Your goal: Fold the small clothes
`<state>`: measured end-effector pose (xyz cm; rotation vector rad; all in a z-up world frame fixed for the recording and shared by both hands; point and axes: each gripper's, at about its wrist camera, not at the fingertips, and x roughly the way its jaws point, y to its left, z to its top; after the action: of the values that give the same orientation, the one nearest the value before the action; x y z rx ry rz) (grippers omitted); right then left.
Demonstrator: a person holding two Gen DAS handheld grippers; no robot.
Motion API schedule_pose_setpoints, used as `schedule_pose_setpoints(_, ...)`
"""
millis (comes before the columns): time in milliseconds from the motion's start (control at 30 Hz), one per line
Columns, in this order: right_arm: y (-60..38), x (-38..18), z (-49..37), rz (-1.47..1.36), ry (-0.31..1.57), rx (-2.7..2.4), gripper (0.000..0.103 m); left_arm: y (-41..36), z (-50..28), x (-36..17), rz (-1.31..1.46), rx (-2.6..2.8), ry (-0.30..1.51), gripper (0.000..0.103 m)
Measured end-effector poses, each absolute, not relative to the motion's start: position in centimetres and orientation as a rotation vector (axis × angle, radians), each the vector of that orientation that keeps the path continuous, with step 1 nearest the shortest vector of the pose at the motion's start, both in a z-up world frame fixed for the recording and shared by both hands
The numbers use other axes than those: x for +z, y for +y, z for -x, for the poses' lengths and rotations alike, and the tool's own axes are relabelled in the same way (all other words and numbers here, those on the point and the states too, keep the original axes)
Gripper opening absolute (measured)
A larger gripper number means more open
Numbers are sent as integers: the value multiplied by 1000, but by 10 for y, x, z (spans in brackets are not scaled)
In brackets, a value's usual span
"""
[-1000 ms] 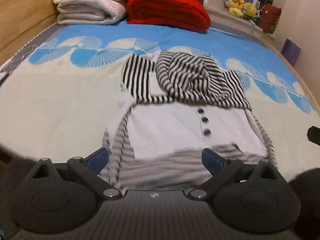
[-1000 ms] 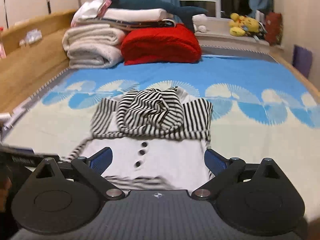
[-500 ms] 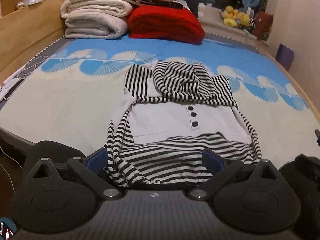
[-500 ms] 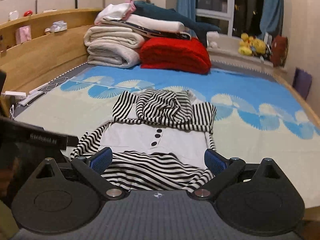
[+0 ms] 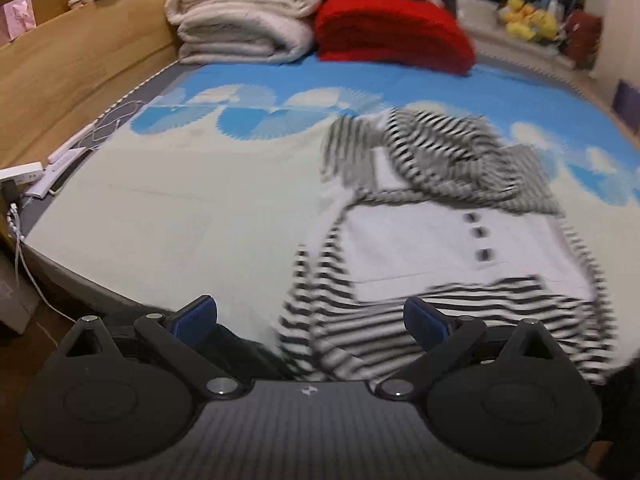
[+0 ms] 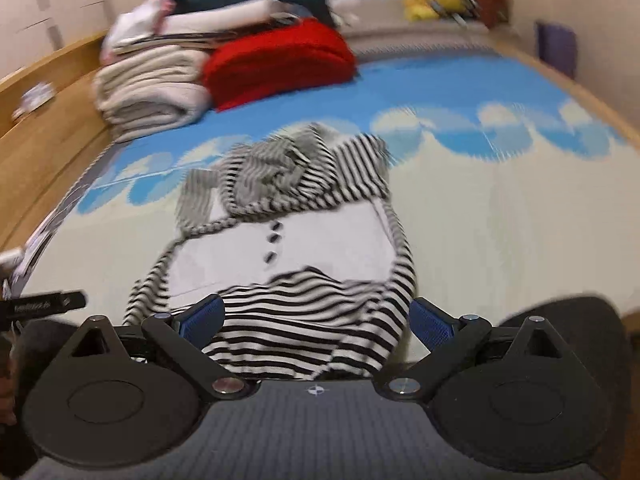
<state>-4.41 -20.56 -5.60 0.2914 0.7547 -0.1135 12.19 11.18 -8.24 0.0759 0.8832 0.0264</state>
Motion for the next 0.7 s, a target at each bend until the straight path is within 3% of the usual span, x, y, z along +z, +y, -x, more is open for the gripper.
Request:
schedule_pose_setpoints(300,-256,-119,-30,-439,930,-232,97,140,-217,-165,2,19,1201,101)
schedule_pose_setpoints(567,-257,-191,-87,-484,1168,-236,97,134,-238,-213,23,-100,1417,101)
schedule_pose_setpoints(600,-256,-199,-91,-476,1202,-229,92,132,-237,-216,15,-108,1437,97)
schedule_pose_setpoints(633,-255,-208,-93,-474,1239,-211,70,130,-236,-217,10,-114,1451,91)
schedule_pose_setpoints(700,-256,-218,-95,-512,1308,-174,39,132,-233,-212,37,-98,1474,24)
